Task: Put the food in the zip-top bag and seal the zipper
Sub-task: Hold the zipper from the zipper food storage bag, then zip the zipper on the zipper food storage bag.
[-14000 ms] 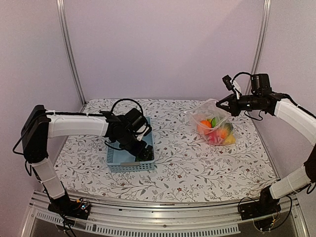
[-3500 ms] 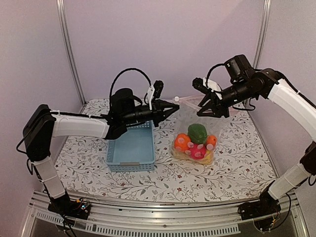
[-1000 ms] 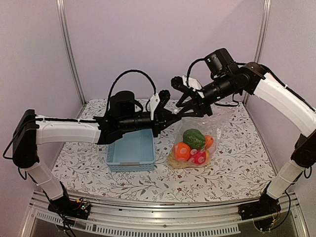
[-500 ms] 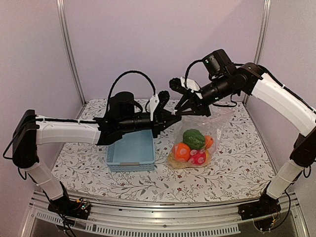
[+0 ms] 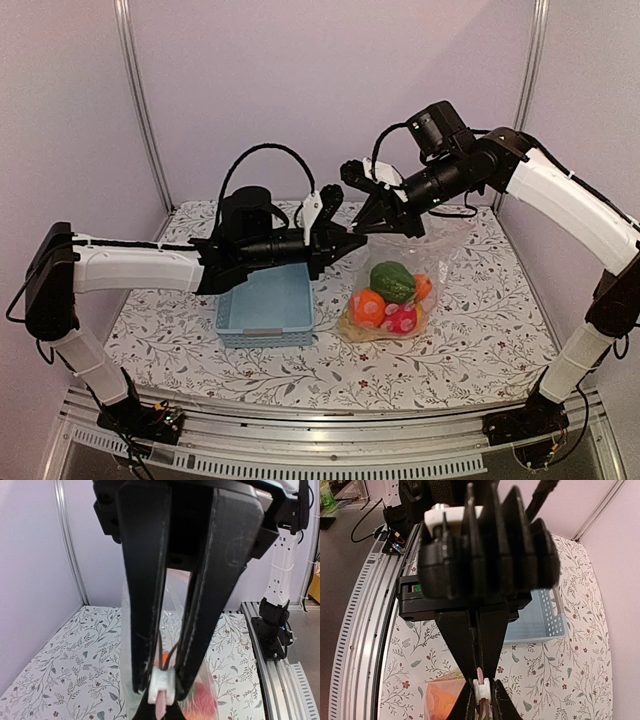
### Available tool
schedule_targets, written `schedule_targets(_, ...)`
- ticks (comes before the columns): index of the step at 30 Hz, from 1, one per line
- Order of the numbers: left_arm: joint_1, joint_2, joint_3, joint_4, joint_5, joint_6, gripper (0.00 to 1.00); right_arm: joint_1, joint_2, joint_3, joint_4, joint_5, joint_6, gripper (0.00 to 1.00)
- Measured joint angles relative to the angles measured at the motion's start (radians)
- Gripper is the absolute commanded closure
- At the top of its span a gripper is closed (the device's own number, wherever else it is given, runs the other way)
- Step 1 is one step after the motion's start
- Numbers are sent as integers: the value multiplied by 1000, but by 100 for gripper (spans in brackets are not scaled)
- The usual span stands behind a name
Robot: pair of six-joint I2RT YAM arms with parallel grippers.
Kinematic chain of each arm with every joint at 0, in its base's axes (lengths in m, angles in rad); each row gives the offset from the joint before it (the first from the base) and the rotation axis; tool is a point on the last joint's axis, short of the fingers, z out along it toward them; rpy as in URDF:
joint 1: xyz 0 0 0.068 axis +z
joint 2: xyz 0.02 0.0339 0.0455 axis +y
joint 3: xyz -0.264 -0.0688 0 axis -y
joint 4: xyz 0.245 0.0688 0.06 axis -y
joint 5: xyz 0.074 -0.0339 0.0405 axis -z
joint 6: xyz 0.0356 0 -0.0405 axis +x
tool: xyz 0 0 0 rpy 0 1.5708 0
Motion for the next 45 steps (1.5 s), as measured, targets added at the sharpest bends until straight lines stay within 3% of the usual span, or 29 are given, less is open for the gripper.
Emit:
schedule_targets(8,0,0,0,-2,-7,0,100,2,0,1,-2,19,-17,98)
schedule_targets(21,5,-17,-38,13,-36,-7,100,8,9,8,-14,117,-14,98)
schedule_targets(35,17,-35,-57,20,-62,-11,100,-84,-13,1,-76,122,-18,98)
schedule_targets(45,26,-56,-65,20,-61,-10,100,-201,-124,-122,-84,127,-43,97)
